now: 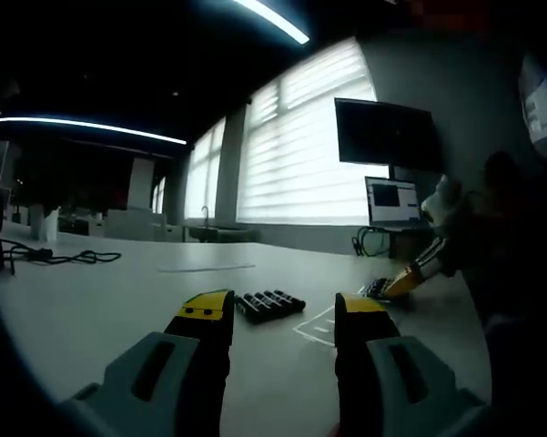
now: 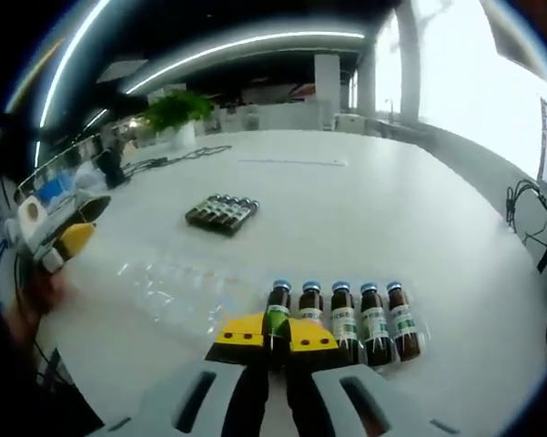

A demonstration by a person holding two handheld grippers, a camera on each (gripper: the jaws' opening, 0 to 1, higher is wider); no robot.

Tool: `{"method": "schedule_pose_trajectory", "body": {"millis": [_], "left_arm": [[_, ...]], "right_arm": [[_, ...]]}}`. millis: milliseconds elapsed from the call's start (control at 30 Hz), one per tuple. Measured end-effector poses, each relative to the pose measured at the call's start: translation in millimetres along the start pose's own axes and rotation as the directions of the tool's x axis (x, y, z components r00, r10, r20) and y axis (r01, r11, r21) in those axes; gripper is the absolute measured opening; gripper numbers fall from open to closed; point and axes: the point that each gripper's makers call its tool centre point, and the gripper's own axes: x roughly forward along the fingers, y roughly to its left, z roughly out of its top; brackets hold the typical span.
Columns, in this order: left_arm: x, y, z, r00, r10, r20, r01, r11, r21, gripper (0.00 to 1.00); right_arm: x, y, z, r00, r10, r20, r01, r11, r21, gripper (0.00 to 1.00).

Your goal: Grip medicine bottles put into box

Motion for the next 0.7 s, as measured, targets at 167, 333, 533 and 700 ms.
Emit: {"method": "schedule_pose_trajectory", "body": {"millis": [167,333,533,700], "left_arm": [[0.2,-0.2,0.0,1.000,-0.001,0.000,0.001,1.000,0.002,0.37],[0.2,0.5,-0.1,1.000,0.002,-0.001,-0.002,1.000,0.003,0.37],[-0.2,1.9,0.6,1.000,0.008,0.001,-0.008,1.000,-0.005,0.37],[0.8,4.8,-2.1,1.000,0.020,-0.011,-0.021,1.000,-0.013,0.37]], "right_arm": [[0.4,-1.0,0.2,1.000,-0.006,0.010,0.006,1.000,0.012,0.02],[1.4,-1.3,1.6,1.000,0.002,0.014,-0.002,1.000,0.020,0.03],[2.4,-2.5,8.7,0.996,-0.012,0.090,0.010,1.000,0.029,0.09],[2.0,-3.8,14.4,0.993,0.005,0.122,-0.009,0.999,0.032,0.11]]}}
